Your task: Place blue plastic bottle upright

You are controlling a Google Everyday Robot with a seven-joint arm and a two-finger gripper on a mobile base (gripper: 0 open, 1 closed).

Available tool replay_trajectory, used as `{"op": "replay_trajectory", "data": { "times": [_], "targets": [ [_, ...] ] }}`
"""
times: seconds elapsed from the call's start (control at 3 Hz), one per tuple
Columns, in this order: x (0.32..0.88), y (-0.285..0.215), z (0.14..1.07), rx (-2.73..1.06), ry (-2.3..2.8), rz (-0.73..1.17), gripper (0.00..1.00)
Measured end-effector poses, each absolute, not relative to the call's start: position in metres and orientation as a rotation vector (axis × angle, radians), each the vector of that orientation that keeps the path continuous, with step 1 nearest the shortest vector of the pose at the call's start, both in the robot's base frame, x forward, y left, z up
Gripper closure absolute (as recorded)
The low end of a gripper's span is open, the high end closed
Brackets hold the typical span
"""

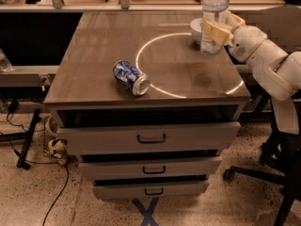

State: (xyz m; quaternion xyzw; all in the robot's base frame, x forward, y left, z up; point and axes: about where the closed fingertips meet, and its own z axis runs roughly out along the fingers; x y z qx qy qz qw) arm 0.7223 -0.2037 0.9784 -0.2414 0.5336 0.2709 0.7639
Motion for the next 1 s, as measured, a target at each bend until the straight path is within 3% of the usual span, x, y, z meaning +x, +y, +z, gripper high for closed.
{"op": "replay_trajectory", "data": {
  "times": [1.0],
  "targets": [
    [0.702, -0.21, 0.94, -0.483, 1.12, 0.685, 1.0]
  ]
}}
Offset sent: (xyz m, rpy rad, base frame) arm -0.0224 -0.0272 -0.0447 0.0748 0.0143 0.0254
